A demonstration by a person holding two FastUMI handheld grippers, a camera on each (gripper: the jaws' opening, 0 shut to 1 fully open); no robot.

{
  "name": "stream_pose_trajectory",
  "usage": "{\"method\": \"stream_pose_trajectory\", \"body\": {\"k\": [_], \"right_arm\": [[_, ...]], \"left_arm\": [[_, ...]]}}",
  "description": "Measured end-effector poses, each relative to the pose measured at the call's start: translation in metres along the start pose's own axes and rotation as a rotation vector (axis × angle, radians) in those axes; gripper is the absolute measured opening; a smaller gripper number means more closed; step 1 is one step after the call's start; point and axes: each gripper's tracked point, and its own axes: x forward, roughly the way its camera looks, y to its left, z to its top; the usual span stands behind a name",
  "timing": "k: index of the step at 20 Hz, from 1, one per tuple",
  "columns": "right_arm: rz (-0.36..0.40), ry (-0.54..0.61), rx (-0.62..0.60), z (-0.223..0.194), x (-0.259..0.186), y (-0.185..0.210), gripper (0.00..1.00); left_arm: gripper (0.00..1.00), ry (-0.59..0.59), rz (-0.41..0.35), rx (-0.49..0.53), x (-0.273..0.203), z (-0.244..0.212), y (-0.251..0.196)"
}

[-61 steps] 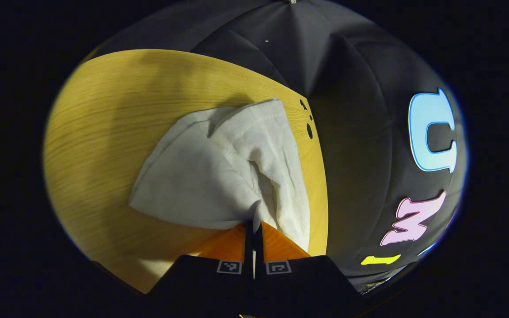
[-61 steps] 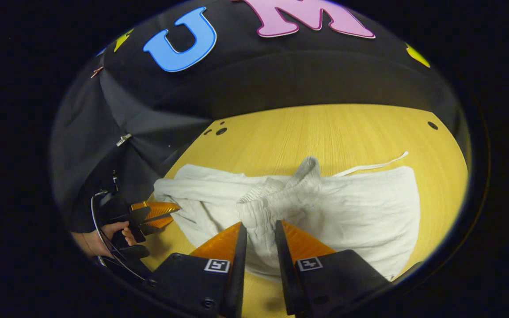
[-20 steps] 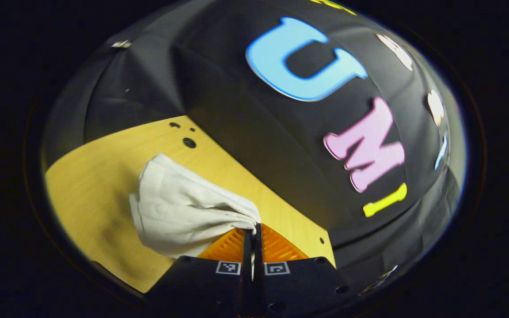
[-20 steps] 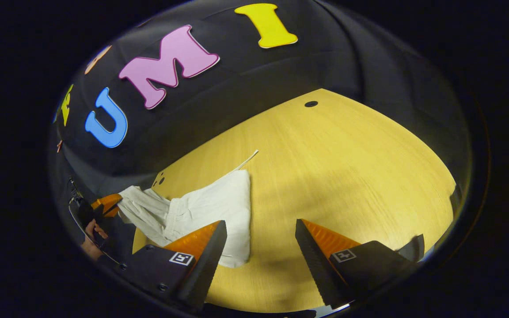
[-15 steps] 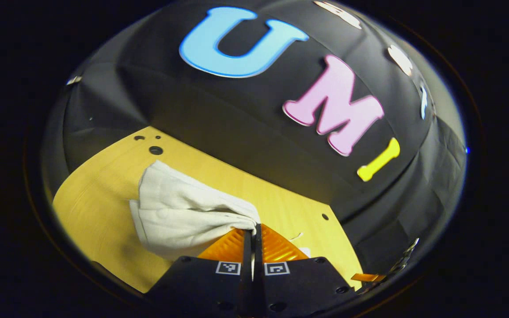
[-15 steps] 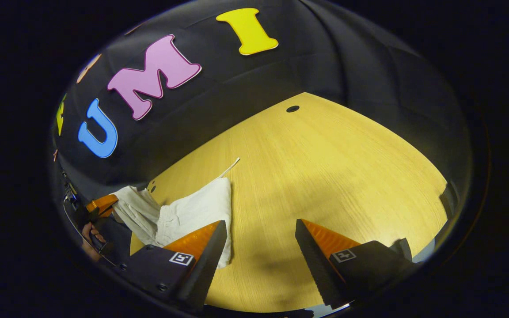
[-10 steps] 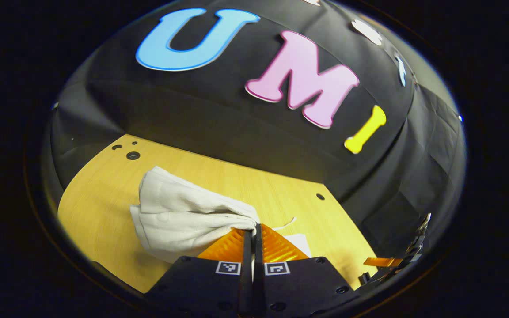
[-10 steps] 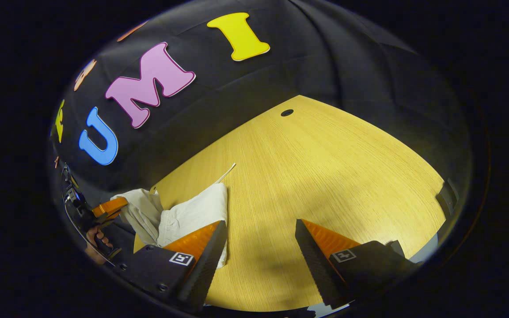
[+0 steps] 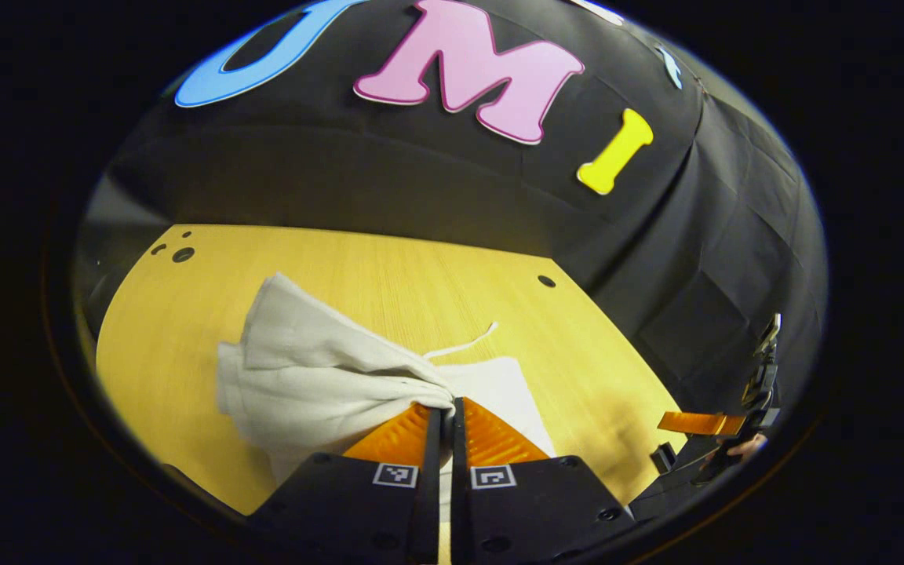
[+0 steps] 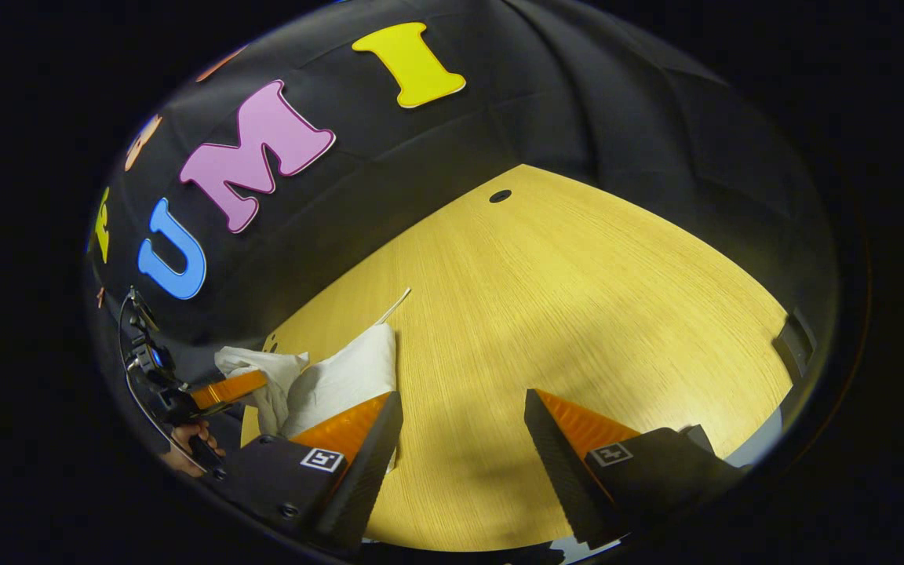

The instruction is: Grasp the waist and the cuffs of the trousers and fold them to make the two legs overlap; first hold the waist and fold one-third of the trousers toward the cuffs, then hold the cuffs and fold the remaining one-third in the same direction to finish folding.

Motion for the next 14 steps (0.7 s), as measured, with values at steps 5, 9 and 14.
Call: {"method": "stream_pose_trajectory", "body": {"k": [5, 9, 14], "right_arm": [[0.011, 0.017, 0.060, 0.002, 0.003, 0.003, 0.97], [0.007, 0.027, 0.055, 0.002, 0.005, 0.006, 0.98], [0.080, 0.015, 0.064, 0.008, 0.007, 0.030, 0.98]], "left_arm": [[0.21, 0.126, -0.049, 0.051, 0.021, -0.046, -0.024], [0.49, 0.229, -0.081, 0.057, 0.030, -0.079, -0.037], [0.72, 0.243, -0.098, 0.086, 0.031, -0.084, -0.047]]}}
